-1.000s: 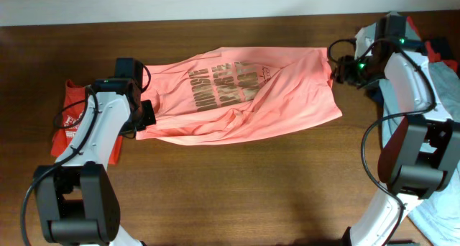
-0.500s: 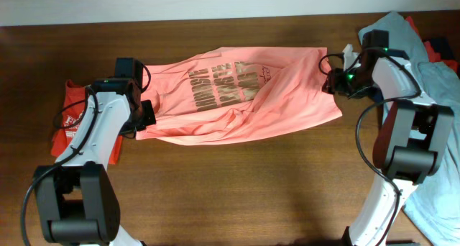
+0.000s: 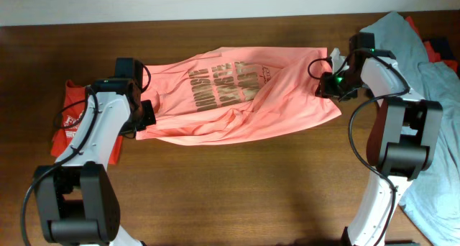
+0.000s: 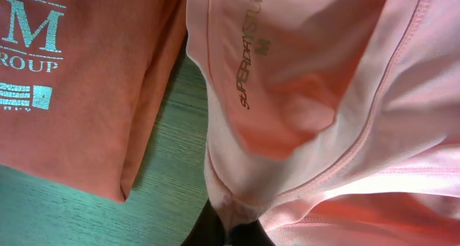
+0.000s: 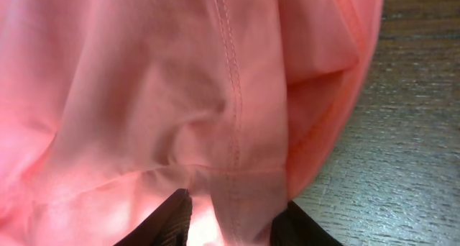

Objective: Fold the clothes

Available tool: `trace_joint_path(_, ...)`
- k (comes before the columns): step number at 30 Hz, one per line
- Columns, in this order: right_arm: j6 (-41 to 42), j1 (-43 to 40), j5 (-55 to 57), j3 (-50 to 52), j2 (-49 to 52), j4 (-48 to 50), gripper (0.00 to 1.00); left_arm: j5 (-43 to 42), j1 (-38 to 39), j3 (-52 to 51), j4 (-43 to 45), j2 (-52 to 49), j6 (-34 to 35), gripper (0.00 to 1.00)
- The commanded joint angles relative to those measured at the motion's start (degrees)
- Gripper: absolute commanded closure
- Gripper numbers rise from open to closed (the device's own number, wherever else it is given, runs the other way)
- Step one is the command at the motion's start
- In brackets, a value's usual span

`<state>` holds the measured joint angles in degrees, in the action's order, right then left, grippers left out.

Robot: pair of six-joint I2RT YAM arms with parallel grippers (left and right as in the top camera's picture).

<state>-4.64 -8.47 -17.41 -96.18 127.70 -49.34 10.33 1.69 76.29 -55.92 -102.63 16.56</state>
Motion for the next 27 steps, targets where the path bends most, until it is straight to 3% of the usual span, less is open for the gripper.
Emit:
trace_joint_path(1, 0.0, 0.2, -0.3, 0.2, -0.1, -0.8, 0.6, 0.0, -0.3, 0.8, 0.0, 0.7, 0.8, 0.99)
trace_joint_path(27, 0.5, 0.2, -0.3, -5.7, -2.8, -5.7, 0.59, 0.0, -0.3, 0.8, 0.0, 0.7, 0.8, 0.98)
